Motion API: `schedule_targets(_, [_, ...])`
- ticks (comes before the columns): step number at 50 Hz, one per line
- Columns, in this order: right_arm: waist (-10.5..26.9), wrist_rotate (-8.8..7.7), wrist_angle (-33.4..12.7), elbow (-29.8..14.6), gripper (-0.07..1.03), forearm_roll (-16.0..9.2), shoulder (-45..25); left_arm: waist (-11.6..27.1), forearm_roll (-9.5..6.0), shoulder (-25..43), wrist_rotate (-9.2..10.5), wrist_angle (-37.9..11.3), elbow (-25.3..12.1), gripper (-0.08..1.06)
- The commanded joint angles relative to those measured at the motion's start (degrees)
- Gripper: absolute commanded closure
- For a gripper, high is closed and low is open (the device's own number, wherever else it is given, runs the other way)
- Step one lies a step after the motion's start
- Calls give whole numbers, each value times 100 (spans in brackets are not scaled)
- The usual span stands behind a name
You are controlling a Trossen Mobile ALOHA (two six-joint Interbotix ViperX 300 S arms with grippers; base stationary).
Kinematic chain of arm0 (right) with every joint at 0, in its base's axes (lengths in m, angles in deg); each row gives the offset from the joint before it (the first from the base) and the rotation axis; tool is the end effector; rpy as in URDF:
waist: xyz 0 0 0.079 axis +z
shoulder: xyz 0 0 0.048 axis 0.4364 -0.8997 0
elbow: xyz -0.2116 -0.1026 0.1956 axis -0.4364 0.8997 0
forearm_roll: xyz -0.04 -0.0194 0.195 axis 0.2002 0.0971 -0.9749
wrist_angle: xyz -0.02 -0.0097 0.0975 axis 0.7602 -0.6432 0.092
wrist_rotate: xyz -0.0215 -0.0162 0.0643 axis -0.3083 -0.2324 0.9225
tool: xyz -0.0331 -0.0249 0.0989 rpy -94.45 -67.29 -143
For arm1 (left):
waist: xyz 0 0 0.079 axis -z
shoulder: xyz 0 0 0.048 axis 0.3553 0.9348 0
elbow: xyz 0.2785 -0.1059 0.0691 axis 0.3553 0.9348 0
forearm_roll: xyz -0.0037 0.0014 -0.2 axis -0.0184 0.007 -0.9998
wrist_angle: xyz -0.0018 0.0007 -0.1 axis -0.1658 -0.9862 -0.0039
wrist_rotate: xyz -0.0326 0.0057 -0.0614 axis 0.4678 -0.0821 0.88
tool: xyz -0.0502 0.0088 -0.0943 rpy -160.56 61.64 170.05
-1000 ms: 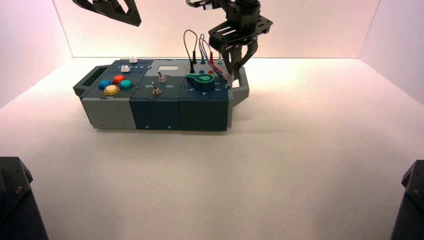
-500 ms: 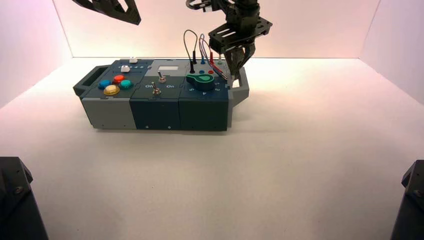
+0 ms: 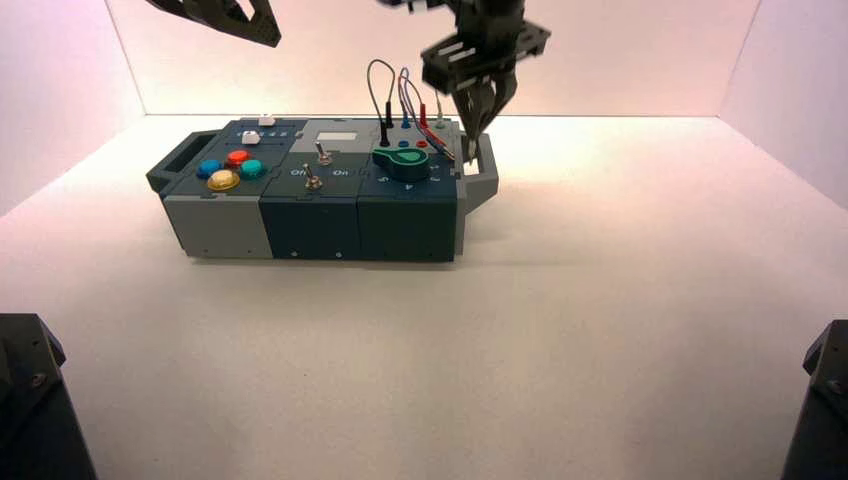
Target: Insert the white wire.
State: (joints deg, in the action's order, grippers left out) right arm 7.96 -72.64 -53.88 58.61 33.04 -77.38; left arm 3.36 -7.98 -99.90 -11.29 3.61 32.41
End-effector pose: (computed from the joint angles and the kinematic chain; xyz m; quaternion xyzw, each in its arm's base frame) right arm 0.3692 0.2256 0.0642 -0.2572 0.5680 0.2256 0.7485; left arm 0.2433 -0.1349 0.1620 0.1597 0.3552 -0.2955 0.8723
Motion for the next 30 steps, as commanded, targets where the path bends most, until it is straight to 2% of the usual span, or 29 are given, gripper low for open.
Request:
schedule_targets(1, [-18,-9,-44,-185,98,0,369,18,9,-70,-26,-26,-88,44])
schedule_targets(9, [-18,-9,-88,-229,98,-44,439,35,0,-185,-26,-88,-114,44])
schedule_targets(16, [-9,-9,-158,-290,98,-193,492,211,0,-378,-62,-141,-79,44])
schedule_targets(30, [26,-9,-97,-369,98,-492,483,229,0,-387,-88,-255,-35,44])
